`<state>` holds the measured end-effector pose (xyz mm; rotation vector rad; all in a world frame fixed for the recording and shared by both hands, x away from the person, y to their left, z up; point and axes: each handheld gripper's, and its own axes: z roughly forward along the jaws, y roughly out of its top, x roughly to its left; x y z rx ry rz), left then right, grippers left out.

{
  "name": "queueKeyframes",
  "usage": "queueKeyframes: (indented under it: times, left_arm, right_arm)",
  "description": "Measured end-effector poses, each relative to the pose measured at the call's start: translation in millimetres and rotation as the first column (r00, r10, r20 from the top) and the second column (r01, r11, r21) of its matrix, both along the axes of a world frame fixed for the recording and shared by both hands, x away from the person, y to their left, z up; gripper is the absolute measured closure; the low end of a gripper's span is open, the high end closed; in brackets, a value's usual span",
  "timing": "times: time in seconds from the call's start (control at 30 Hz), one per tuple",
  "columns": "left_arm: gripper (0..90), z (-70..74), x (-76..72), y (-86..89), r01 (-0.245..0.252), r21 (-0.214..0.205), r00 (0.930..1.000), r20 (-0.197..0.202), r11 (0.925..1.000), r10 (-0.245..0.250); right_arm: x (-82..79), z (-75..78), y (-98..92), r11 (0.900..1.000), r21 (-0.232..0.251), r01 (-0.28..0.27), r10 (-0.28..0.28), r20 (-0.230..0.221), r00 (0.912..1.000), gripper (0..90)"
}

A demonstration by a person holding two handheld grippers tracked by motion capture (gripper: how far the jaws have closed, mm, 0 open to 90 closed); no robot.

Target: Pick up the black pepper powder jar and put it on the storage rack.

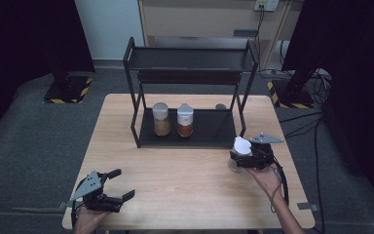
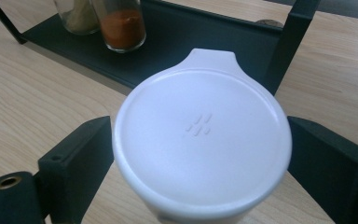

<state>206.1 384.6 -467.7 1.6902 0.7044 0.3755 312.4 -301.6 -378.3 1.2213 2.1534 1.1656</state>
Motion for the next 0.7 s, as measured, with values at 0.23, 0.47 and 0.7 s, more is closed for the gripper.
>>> queueKeyframes:
  times: [0.23, 0.47, 0.7]
  left_arm:
    - [3.7, 0.3, 0.0, -0.2, 0.000, 0.002, 1.0000, -0.001, 1.0000, 0.000]
    - [3.7, 0.3, 0.0, -0.1, 0.001, 0.001, 1.0000, -0.001, 1.0000, -0.001]
    - [3.7, 0.1, 0.3, -0.1, 0.001, 0.001, 1.0000, -0.001, 1.0000, -0.001]
  right_arm:
    - [-0.3, -2.2, 9.0, 0.9987, -0.051, -0.005, 0.006, 0.026, 0.9997, 25.5]
    - [-4.9, -3.7, 12.5, 0.9985, -0.054, 0.010, -0.008, 0.043, 0.9990, 31.0]
    - [-5.2, -0.6, 14.2, 0.9975, -0.071, 0.002, 0.001, 0.049, 0.9988, 31.2]
